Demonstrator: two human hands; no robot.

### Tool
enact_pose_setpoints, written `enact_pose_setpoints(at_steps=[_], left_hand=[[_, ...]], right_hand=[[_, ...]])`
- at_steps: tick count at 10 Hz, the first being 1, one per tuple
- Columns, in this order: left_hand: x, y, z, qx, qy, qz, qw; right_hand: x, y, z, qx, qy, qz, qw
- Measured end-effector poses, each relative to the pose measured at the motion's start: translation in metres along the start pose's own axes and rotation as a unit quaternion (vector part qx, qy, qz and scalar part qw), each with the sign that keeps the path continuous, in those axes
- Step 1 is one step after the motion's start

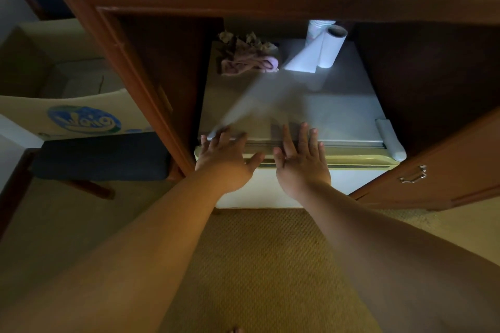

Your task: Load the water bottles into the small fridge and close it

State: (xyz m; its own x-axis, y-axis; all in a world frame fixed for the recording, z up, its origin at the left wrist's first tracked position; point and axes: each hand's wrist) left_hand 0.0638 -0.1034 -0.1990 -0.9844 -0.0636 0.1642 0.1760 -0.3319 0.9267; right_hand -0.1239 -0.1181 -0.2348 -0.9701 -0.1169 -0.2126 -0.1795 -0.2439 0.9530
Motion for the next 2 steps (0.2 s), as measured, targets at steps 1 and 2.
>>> enact_pose_setpoints(at_steps=[1,2], left_hand=[[-0.002,0.019,0.014,-0.009,0.008,0.049,0.999],[-0.002,0.015,0.064,0.049,0.028,0.127,0.990]], right_hand=[[0.003,0.018,0.022,0.031,0.010,-0.013,0.999],[0.013,0.022,0.071,0.049,0.009,-0.044,0.998]])
Point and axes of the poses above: each hand's wrist, its own z-axis away from the middle knuckle, its own y-axis out of the back of the hand, x = y × z, and after that the axes turned 3 degrees about y, right-handed
